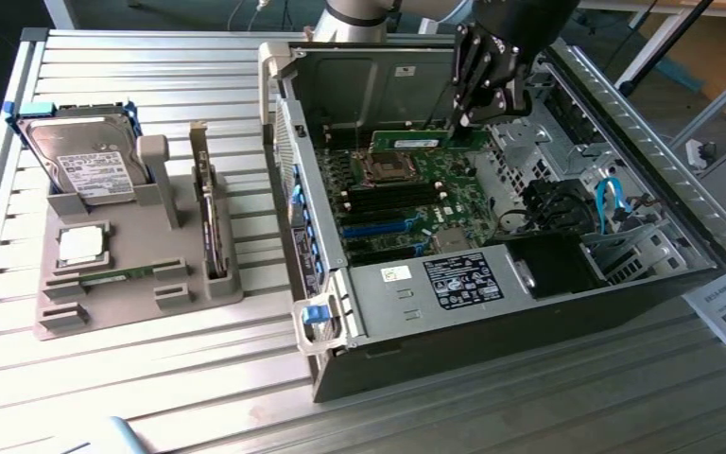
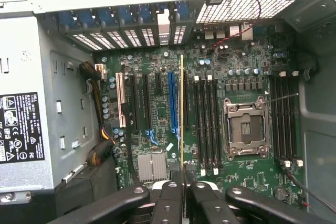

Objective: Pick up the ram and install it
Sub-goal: 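Insert the ram into the slot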

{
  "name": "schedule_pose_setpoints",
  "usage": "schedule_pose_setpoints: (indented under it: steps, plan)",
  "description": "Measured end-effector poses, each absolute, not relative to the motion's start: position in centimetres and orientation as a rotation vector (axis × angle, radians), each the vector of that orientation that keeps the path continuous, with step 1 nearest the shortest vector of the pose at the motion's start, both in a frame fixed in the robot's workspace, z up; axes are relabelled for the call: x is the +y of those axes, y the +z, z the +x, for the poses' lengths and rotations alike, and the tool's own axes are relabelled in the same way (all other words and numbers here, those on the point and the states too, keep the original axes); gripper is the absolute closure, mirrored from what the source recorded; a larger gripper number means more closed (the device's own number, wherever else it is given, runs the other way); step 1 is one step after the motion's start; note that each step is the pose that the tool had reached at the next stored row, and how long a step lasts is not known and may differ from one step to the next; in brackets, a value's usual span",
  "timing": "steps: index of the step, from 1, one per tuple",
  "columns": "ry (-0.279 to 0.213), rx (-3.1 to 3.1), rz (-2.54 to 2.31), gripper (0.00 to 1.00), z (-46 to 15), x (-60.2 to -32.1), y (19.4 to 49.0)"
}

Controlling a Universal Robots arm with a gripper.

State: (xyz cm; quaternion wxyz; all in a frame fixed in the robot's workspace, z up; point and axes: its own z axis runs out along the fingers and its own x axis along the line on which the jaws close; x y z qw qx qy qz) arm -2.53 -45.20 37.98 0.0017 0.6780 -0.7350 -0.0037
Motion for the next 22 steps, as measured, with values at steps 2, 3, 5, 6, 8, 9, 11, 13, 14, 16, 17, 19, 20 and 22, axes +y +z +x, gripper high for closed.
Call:
schedule_pose_setpoints:
  steps: [2, 3, 5, 6, 8, 9, 11, 13, 14, 16, 17, 19, 20, 22]
  plan:
    - [-0.012, -2.307, 2.128, 0.88, -2.5, -45.2, 38.0]
    - [-0.012, -2.307, 2.128, 0.88, -2.5, -45.2, 38.0]
    - [-0.012, -2.307, 2.128, 0.88, -2.5, -45.2, 38.0]
    - [-0.012, -2.307, 2.128, 0.88, -2.5, -45.2, 38.0]
    - [-0.012, -2.307, 2.128, 0.88, -2.5, -45.2, 38.0]
    - [-0.012, -2.307, 2.128, 0.88, -2.5, -45.2, 38.0]
    - [-0.012, -2.307, 2.128, 0.88, -2.5, -45.2, 38.0]
    - [-0.012, -2.307, 2.128, 0.88, -2.5, -45.2, 37.6]
    - [-0.012, -2.307, 2.128, 0.88, -2.5, -45.2, 37.3]
    - [-0.012, -2.307, 2.128, 0.88, -2.5, -45.2, 36.9]
    - [-0.012, -2.307, 2.128, 0.88, -2.5, -45.2, 36.7]
    - [-0.012, -2.307, 2.128, 0.88, -2.5, -45.2, 36.4]
    - [-0.012, -2.307, 2.128, 0.88, -2.5, -45.2, 36.2]
    - [-0.012, -2.307, 2.128, 0.88, -2.5, -45.2, 35.8]
